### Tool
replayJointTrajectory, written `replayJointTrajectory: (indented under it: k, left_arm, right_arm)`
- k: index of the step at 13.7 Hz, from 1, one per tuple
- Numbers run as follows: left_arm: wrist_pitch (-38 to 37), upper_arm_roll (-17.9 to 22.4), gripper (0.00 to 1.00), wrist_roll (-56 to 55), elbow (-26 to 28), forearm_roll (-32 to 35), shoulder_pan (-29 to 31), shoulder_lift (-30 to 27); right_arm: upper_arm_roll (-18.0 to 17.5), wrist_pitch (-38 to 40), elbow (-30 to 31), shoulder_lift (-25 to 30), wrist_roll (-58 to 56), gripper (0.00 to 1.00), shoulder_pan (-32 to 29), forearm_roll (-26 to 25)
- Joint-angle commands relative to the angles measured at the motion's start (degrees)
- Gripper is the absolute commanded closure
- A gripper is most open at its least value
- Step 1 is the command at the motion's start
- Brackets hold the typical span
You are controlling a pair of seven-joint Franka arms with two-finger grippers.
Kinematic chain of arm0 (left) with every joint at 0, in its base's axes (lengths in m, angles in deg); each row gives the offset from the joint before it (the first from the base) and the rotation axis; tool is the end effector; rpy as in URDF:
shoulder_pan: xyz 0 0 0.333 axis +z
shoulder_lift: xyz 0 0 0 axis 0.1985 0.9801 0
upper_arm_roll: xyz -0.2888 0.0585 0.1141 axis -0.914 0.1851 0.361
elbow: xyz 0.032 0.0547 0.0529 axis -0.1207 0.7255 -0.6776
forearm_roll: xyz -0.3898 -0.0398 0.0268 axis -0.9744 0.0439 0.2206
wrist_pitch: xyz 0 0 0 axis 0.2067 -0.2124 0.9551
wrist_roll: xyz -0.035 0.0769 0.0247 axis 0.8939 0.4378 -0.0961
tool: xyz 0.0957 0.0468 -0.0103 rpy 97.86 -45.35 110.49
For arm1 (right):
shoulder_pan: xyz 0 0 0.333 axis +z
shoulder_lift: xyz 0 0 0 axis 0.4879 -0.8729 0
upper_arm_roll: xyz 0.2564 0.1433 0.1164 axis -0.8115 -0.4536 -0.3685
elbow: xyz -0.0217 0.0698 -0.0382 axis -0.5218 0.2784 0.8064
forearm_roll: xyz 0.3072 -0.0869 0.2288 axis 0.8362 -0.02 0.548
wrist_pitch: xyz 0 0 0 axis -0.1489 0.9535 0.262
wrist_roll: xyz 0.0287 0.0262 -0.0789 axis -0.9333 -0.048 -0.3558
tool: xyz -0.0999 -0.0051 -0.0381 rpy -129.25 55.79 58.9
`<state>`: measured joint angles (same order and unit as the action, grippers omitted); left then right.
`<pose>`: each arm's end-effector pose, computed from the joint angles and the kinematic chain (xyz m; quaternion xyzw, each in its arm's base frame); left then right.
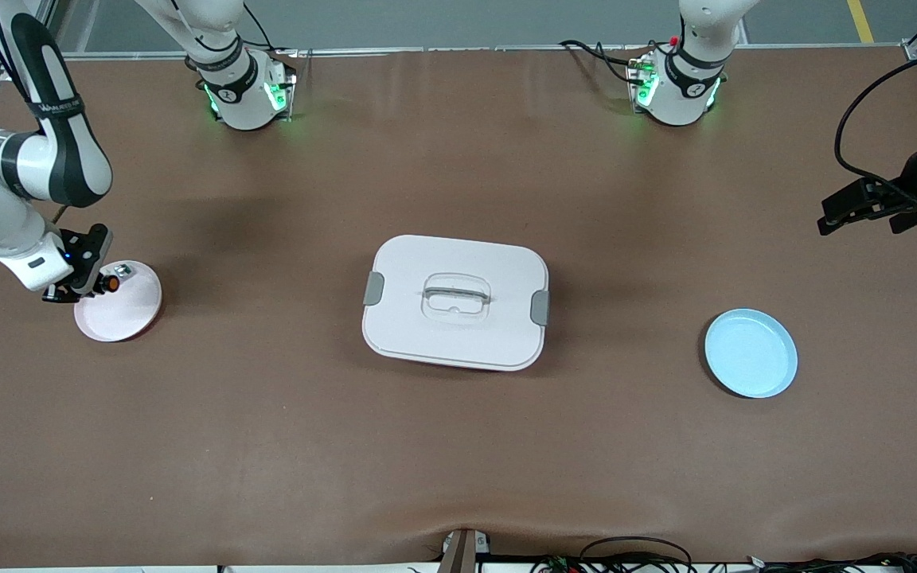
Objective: Transfer orange switch to right arm and place
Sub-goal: 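Lower the orange switch onto the white plate with the right gripper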
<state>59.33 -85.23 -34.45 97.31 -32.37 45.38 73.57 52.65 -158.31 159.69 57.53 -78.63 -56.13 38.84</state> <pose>0.5720 -0.0274 0.6233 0.9999 0.0053 -0.0055 0.0085 0.5111 -0.1765 0.2806 0.7371 0.6701 -0.0425 0.0768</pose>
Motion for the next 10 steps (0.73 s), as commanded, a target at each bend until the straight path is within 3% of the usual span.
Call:
replayJointTrajectory:
  k: [1,3,10]
  left_arm:
    - [-0.1,0.5,0.00,0.4,-0.3,1.1,-2.2,-1.0]
    - [-0.3,2.1,0.00,-0.3,-0.3,1.1,-4.1,-1.0]
    - [-0.5,19.2,0.00,-0.4,-0.3,1.1,-20.4,-1.5]
  right_arm:
    - [-0.8,-4.9,-0.7,-4.1,-4.2,1.00,-3.0,-2.0]
    - [-0.8,-7.3,-0.9,-6.5,-6.3,1.00,-3.2,-2.2]
    - [-0.8,-9.3,-1.6,-10.3,-3.4,1.00,-4.0,-2.3]
